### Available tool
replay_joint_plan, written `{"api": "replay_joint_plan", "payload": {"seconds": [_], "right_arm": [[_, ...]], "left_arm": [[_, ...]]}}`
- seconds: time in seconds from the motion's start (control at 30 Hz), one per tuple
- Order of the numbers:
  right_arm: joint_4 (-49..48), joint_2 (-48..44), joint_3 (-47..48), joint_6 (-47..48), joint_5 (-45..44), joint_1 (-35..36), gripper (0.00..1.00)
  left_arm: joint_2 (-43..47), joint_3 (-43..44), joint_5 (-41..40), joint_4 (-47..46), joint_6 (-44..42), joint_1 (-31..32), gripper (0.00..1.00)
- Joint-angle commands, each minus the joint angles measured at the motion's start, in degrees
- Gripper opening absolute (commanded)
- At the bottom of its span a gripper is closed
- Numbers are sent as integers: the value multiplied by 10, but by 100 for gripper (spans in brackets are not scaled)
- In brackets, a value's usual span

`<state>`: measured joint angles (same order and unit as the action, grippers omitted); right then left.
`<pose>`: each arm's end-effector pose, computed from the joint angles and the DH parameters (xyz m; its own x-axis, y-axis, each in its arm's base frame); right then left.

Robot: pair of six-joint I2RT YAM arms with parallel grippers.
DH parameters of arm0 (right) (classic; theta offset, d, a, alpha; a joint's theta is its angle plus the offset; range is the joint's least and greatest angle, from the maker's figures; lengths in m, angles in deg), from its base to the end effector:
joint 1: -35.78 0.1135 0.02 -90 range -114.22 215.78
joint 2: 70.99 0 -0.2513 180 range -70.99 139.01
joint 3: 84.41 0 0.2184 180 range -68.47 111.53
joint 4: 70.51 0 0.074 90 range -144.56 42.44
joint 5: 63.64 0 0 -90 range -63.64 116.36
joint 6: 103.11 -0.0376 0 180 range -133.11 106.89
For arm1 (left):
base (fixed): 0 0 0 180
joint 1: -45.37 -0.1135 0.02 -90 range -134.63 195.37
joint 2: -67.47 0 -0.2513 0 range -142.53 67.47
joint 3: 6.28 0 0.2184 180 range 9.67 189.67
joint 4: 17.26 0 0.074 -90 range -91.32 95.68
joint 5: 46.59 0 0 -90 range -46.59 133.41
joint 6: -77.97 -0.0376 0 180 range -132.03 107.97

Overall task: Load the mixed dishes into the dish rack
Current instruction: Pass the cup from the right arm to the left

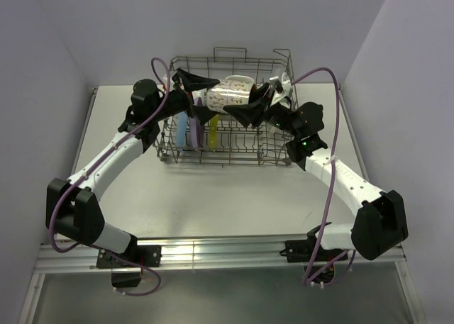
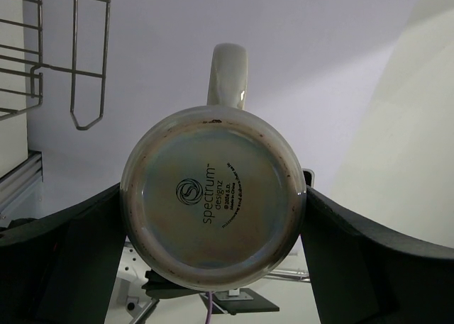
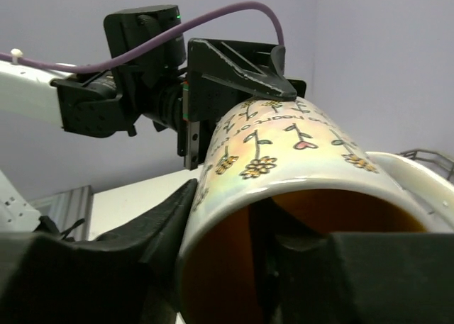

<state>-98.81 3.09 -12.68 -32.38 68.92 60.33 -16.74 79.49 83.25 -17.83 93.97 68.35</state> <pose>0.2266 0.1315 0.3907 0.0922 0.3093 -0.9465 -0.9424 0.3339 0.0174 0.2813 -0.1455 0.3733 -0.8642 -0.4353 0.2526 -0.2122 -0.1399 -0.9672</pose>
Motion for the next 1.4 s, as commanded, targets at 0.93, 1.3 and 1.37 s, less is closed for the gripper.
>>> {"api": "replay_joint_plan", "payload": {"seconds": [0.93,1.3,1.37], "right_arm": [[-22,-28,-15,-46,16,-22,55],[-19,-42,-26,-49,26,-36,56],[-24,-46,-31,-53,30,-39,56]], "left_arm": [[48,15,61,-156,18,-6,0],[40,9,72,-170,22,-16,0],[38,14,74,-164,17,-18,0]]}}
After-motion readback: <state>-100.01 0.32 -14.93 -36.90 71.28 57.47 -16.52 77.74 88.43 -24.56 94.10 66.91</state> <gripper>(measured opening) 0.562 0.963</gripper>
